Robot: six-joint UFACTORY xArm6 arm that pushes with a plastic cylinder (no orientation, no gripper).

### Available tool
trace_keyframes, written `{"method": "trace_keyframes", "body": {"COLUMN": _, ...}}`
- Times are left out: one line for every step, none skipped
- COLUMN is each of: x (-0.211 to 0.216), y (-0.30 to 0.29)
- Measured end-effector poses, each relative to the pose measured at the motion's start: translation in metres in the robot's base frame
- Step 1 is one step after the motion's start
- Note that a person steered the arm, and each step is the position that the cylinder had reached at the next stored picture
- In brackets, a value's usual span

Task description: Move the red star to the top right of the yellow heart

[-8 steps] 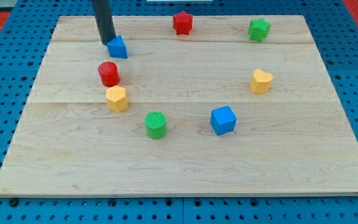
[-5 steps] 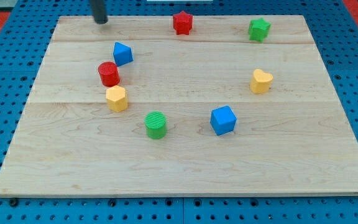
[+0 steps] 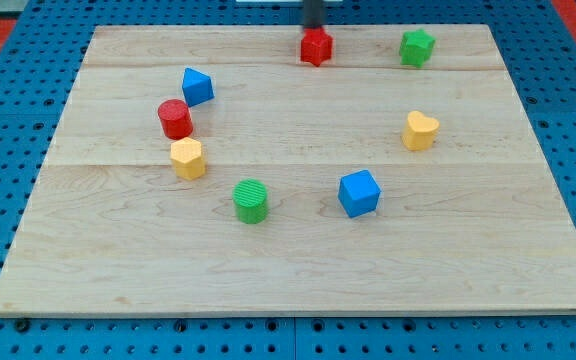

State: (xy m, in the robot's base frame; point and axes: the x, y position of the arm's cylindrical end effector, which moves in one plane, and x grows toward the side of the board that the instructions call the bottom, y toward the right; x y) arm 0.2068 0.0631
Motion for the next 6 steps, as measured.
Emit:
{"method": "trace_keyframes", "body": {"x": 0.045, "y": 0.006}}
{"method": "trace_keyframes", "body": {"x": 0.033, "y": -0.053}}
{"method": "trace_keyframes", "body": {"x": 0.009, "y": -0.067}}
{"method": "trace_keyframes", "body": {"x": 0.034, "y": -0.081}}
{"method": "trace_keyframes", "body": {"x": 0.066, "y": -0.015}}
{"method": "trace_keyframes", "body": {"x": 0.078, "y": 0.003}}
